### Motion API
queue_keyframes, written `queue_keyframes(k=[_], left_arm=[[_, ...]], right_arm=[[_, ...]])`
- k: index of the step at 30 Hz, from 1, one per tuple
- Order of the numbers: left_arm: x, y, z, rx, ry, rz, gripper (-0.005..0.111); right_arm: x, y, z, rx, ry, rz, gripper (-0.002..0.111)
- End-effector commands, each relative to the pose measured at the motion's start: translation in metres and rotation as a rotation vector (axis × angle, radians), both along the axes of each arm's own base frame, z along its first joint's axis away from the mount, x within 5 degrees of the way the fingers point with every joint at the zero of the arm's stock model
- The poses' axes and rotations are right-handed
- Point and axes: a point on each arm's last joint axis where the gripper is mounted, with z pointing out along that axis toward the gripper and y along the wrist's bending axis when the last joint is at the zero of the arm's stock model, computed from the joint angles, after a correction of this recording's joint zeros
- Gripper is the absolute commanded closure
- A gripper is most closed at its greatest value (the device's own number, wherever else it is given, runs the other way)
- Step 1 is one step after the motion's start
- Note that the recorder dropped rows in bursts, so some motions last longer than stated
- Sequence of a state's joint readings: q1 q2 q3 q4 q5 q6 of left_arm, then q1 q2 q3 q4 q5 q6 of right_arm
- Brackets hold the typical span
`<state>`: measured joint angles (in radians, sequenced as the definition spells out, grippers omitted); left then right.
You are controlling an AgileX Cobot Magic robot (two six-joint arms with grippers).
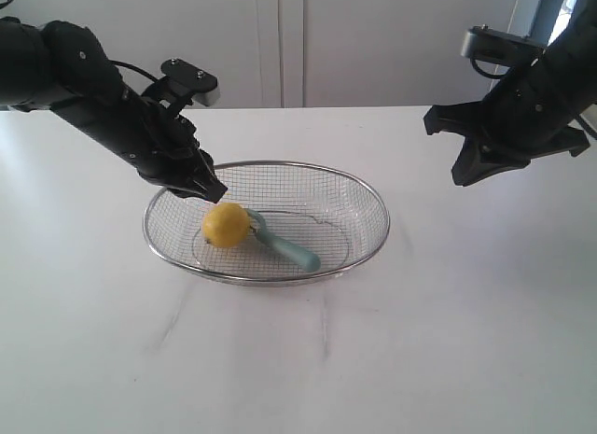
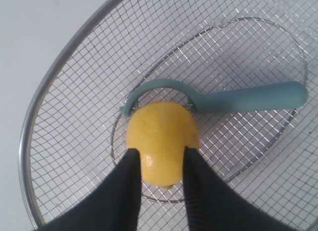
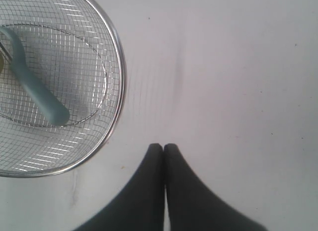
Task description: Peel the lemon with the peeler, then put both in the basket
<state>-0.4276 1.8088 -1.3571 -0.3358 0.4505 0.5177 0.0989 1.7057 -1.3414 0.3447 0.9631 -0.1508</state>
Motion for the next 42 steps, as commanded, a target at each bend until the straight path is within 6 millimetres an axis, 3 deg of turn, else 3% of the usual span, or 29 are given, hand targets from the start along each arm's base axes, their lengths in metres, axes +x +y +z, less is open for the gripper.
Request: queue_keyframes(k=[1, 3, 9, 17, 23, 32, 42], left_arm=[[-0.005, -0.001, 0.007, -0.001, 0.009, -0.017, 0.097], [-0.006, 0.000, 0.007, 0.003, 0.024, -0.024, 0.107], [-0.005, 0.006, 0.006, -0.007, 0.074, 0.028, 0.107], [0.003, 0.052, 0.006, -0.011, 0.203, 0.170, 0.107], [0.002, 0.088, 0.024, -0.041, 0.227, 0.295, 0.107], [-0.018, 0.115, 0.050, 0.030, 0.206, 0.454, 0.107], [-0.050, 0.125, 0.068, 0.042, 0.169, 0.519, 0.107]], right_arm=[[-0.001, -0.003, 0.002, -0.003, -0.008, -0.008, 0.108], [-0.001, -0.003, 0.002, -0.003, -0.008, -0.008, 0.108], [-0.001, -0.003, 0.002, -0.003, -0.008, -0.008, 0.108], [-0.001, -0.003, 0.002, -0.003, -0.008, -0.008, 0.108], [-0.001, -0.003, 0.002, -0.003, -0.008, -0.008, 0.108], [-0.001, -0.003, 0.002, -0.003, -0.008, -0.008, 0.108], [-0.001, -0.003, 0.002, -0.003, -0.008, -0.008, 0.108]])
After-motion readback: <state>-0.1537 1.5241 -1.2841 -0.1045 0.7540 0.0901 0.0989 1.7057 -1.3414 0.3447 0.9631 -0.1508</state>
